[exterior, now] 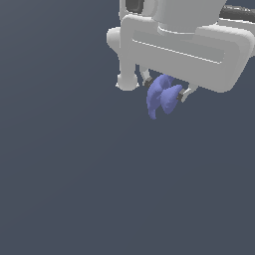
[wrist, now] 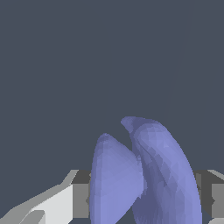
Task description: Pick up the object and move it to a goal position.
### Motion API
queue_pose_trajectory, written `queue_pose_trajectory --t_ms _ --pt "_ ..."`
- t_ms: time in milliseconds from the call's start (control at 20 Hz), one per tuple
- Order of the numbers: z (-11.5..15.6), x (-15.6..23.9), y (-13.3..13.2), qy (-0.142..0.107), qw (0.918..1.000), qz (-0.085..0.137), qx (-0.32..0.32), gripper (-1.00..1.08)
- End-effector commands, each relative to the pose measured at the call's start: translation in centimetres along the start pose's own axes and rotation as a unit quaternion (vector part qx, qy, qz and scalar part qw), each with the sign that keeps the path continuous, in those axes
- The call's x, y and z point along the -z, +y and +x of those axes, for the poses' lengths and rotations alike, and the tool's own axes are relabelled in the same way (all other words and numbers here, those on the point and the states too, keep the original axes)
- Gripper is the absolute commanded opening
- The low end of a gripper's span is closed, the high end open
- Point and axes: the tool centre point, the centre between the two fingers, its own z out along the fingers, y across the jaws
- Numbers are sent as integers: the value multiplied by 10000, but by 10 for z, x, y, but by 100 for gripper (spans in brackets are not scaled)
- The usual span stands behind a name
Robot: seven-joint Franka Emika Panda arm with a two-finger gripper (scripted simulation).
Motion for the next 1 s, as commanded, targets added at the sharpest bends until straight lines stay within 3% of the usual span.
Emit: queue_pose_trajectory --t_ms 0,950 --pt "-1 10 -4 -2 10000 -1 -1 -100" --pt "-1 35 -15 -3 10000 0 1 -100"
